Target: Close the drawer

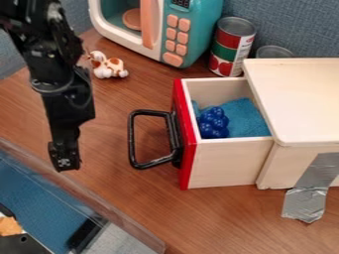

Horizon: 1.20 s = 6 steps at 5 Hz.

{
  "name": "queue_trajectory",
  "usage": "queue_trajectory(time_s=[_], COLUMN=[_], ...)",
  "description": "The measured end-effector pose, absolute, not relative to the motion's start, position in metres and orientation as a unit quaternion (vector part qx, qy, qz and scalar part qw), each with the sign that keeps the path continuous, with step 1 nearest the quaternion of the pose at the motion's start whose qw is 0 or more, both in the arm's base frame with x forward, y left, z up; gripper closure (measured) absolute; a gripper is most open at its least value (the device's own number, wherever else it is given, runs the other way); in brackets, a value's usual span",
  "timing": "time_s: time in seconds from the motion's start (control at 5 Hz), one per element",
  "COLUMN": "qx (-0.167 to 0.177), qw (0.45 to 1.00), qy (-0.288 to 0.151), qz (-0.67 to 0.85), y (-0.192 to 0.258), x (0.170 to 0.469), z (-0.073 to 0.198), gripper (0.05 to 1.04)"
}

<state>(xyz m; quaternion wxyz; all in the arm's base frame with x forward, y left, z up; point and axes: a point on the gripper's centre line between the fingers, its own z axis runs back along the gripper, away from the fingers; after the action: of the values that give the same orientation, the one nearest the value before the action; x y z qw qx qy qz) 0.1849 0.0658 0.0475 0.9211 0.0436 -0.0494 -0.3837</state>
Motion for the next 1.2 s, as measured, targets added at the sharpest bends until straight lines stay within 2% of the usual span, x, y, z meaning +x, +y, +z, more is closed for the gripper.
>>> queue_trajectory(time_s=[0.4,1.0,1.2], qx=[0.05,0.008,0.002], qw=[0.922,0.932,0.934], qy=[-0.036,-0.063,-0.065], qz=[-0.383,-0.357,-0.351], y=[0.066,0.036,0.026], x=[0.2,0.252,0.266], z=[0.028,0.025,0.017], gripper=[0.083,0.083,0.083])
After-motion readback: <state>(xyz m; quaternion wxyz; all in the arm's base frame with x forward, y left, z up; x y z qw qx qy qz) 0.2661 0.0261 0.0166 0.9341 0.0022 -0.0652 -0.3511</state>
